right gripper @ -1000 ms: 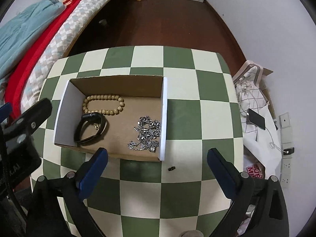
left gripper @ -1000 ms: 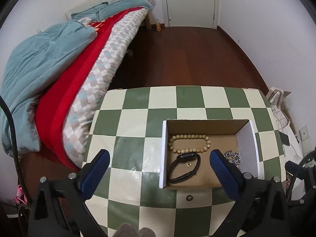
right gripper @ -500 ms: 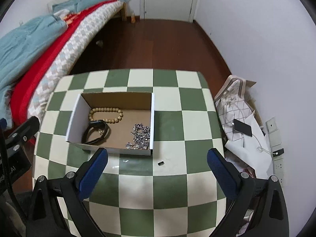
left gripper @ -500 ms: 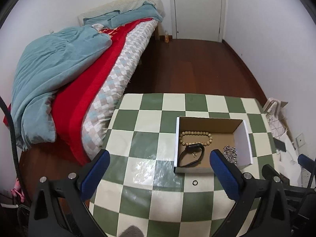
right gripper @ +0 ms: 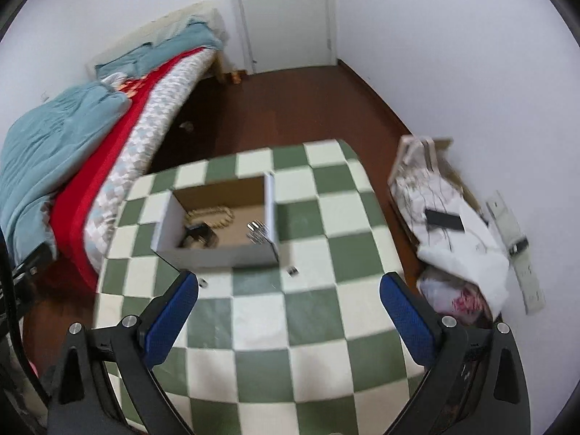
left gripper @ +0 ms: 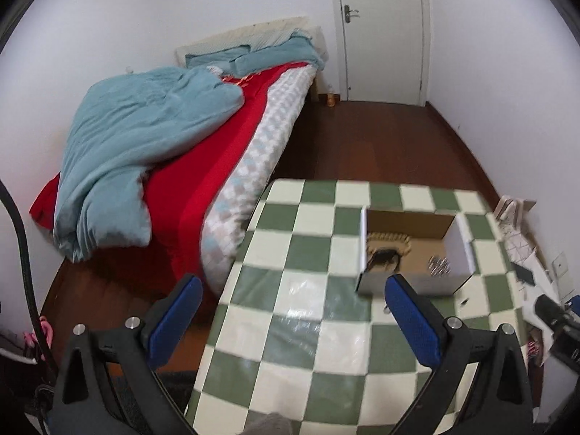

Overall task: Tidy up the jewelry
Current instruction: 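Move the left tool to the small ring while the right tool approaches a small black piece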

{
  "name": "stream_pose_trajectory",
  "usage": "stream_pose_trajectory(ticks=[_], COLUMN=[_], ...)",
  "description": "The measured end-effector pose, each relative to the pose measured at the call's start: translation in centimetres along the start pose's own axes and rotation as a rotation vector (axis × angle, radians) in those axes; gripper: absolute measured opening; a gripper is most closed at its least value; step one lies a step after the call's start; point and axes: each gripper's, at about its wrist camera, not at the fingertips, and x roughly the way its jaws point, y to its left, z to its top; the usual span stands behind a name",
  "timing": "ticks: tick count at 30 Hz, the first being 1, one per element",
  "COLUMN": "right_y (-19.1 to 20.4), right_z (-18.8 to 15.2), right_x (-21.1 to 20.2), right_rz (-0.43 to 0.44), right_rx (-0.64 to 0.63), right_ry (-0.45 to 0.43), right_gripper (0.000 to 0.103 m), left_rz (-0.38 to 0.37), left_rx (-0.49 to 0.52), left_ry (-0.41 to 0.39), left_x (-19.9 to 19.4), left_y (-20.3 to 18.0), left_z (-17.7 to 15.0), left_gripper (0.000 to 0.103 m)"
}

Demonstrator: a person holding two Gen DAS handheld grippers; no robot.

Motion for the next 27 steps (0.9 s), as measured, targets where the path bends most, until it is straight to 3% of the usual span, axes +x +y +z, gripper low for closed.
stream_pose_trajectory(ticks=[4,6,8,11,16,20,26,27], right_y=[-1.9,-2.2,-2.3,-2.0,-1.5,-1.5,-1.7,-1.7], right_z=[-3.1,-4.1,-4.8,-5.2,-4.7,-3.6,-2.1,-2.0], right_x=[4.4,6.8,9.7,13.2,17.0,19.1,21.1,21.2], right_rz=[-0.018,-0.019,-0.001,0.011,0.002,-0.006,-0.005,-0.003], right_rx=[0.023,0.012,0.005,-0.005,-0.011,-0.016,-0.027,-0.030], right_ry=[0.086,0.106,0.135,0.158,0.173,0.175,0.184,0.180], right_gripper=[0.098,0.089,0.072,0.061,0.061,0.060,0.049,0.048], left_rz=[0.001,-0.007,-0.019,-0.045,-0.082,-0.100,-0.118,-0.122], left_rx=[0.014,0.024,0.045,0.071,0.102,0.135,0.169,0.169], left_ry=[0.098,0.121,0.153,0.190,0.216,0.207,0.230,0.239], left_x=[4.5,6.7,9.1,12.0,14.5,15.2,16.4,16.6], left_y=[-0.9,-1.8,-3.2,-5.3,-8.2,-10.2,-12.1,-12.3], left_z=[-3.2,-4.2,-4.9,-5.4,-5.6,-5.4,-5.3,-5.3], left_gripper=[0.103,0.103,0.103,0.102,0.094,0.093,0.069,0.061])
